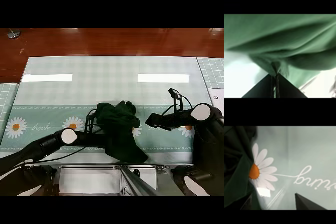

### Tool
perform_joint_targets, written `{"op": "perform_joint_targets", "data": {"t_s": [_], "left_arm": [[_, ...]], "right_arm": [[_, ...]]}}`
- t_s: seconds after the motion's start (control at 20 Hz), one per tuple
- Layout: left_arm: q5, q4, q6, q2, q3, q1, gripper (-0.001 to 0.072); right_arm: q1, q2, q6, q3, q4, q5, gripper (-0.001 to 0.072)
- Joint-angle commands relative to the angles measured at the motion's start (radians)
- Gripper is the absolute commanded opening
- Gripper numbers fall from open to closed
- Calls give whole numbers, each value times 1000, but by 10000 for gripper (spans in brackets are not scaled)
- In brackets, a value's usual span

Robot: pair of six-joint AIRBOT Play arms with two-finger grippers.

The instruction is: Fold the shirts.

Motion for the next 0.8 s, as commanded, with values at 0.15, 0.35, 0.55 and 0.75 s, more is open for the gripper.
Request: {"op": "perform_joint_targets", "data": {"t_s": [0.15,0.35,0.55,0.75], "left_arm": [[-137,1,90,51,18,202,20],[-152,1,90,51,17,198,20],[-153,1,90,50,17,199,20],[-153,1,90,51,17,200,20]], "right_arm": [[3,-33,-40,0,167,-53,618],[3,-142,-214,0,449,-69,617],[45,-245,-305,0,592,-76,617],[141,-319,-354,19,596,-117,39]]}}
